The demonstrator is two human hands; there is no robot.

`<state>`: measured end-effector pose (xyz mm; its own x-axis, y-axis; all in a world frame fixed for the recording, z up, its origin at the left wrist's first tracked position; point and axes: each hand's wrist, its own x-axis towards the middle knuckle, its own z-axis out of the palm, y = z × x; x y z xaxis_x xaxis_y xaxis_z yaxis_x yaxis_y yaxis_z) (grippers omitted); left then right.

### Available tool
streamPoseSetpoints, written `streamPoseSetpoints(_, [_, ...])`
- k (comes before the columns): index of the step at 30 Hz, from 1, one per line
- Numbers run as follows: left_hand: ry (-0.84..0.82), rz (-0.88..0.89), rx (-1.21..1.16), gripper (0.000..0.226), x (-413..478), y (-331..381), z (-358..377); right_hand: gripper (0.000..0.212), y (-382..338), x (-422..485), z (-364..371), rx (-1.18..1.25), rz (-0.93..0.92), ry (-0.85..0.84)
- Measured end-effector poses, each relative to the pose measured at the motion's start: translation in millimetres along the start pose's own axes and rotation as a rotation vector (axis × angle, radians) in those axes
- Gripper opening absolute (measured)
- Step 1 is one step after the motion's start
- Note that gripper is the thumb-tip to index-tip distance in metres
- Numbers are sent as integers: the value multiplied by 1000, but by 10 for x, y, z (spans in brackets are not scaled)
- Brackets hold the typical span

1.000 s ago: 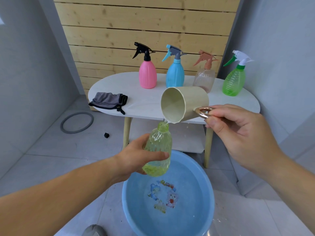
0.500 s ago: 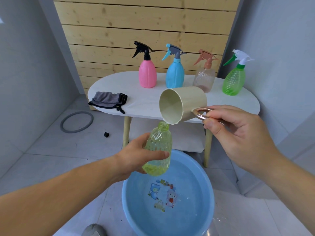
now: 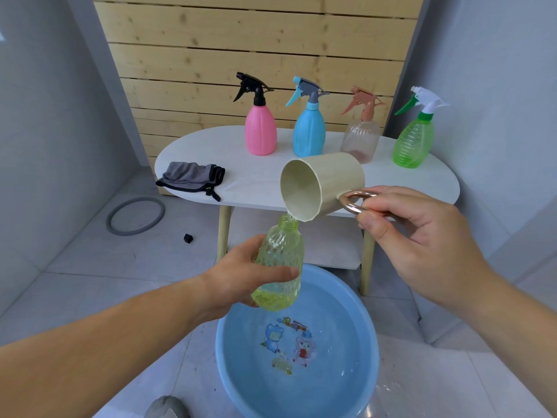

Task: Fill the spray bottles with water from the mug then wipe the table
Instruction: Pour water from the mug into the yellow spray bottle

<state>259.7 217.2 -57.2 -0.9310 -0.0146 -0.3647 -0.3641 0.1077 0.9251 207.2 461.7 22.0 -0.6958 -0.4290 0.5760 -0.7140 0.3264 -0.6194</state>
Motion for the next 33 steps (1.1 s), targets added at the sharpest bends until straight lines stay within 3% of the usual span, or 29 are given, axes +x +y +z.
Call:
streamPoseSetpoints(11, [2,0,-4,69,21,-21,-2,15,14,-1,10,-29,3,-11])
streamPoseSetpoints(24, [16,11,-61,56,23,-5,-1,19,338,-31,126,276,407,43])
streamPoseSetpoints(33, [9,-9,-63,58,61,-55,-39,14,920,-368,479,-48,573,-207])
